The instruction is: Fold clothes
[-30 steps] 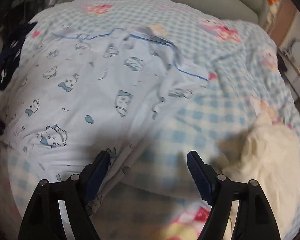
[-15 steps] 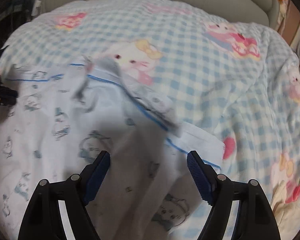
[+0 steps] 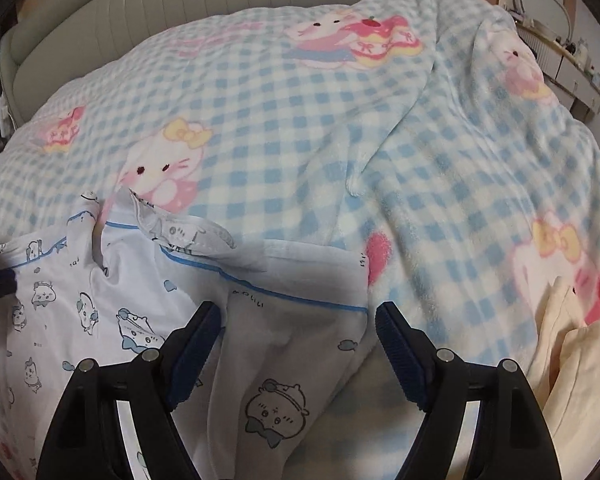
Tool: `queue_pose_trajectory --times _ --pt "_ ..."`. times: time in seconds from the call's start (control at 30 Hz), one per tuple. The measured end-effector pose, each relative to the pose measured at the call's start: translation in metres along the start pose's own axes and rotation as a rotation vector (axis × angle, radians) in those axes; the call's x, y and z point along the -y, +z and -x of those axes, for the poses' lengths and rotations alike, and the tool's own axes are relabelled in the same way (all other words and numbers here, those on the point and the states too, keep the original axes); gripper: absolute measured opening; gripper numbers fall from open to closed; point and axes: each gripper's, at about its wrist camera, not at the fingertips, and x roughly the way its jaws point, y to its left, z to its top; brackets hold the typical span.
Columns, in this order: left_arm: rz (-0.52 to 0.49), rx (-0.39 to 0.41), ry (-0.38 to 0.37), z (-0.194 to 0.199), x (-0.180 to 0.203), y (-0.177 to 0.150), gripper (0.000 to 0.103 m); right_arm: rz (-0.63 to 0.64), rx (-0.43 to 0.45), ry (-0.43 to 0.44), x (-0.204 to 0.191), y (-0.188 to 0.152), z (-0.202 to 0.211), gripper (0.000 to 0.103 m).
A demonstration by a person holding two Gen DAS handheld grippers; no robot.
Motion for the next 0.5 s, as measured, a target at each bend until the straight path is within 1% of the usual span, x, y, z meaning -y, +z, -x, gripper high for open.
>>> queue_pose_trajectory --times 0.07,0.13,0.2,0.3,0.33,0.37,0.43,0.47,0.5 --pt "-0.009 -0.014 0.018 0.004 -0.008 -0.009 0.011 -0.012 0.0 -0.021 0.003 -0.004 0.001 0.08" --pt "0.01 -0.025 0.034 0.016 -0.022 -0.022 0.011 -0.005 -0.018 -0.062 0.009 -0.007 0.001 0.08" --pt "0.031 -0.026 0.024 0.029 -0.034 -0.034 0.01 0.006 -0.04 -0.106 0.016 -0.009 0.002 0.08" --pt "0.048 0.0 0.029 0.047 -0.031 -0.033 0.011 -0.022 -0.046 -0.185 0.024 -0.009 0.005 0.08" --pt "0.052 0.022 0.009 0.053 -0.026 -0.03 0.011 -0.046 -0.046 -0.197 0.027 -0.009 0.008 0.08" --pt "0.054 0.056 -0.032 0.059 -0.018 -0.024 0.011 -0.054 -0.049 -0.2 0.027 -0.009 0.008 0.08" --pt "0.051 0.11 -0.115 0.068 -0.001 -0.014 0.011 -0.008 -0.061 -0.2 0.019 -0.014 0.004 0.08" --pt "0.038 0.113 -0.155 0.066 0.012 -0.008 0.011 0.02 -0.067 -0.2 0.015 -0.016 0.002 0.08" --pt "0.016 0.103 -0.17 0.061 0.025 -0.007 0.011 0.036 -0.073 -0.2 0.011 -0.02 -0.001 0.08"
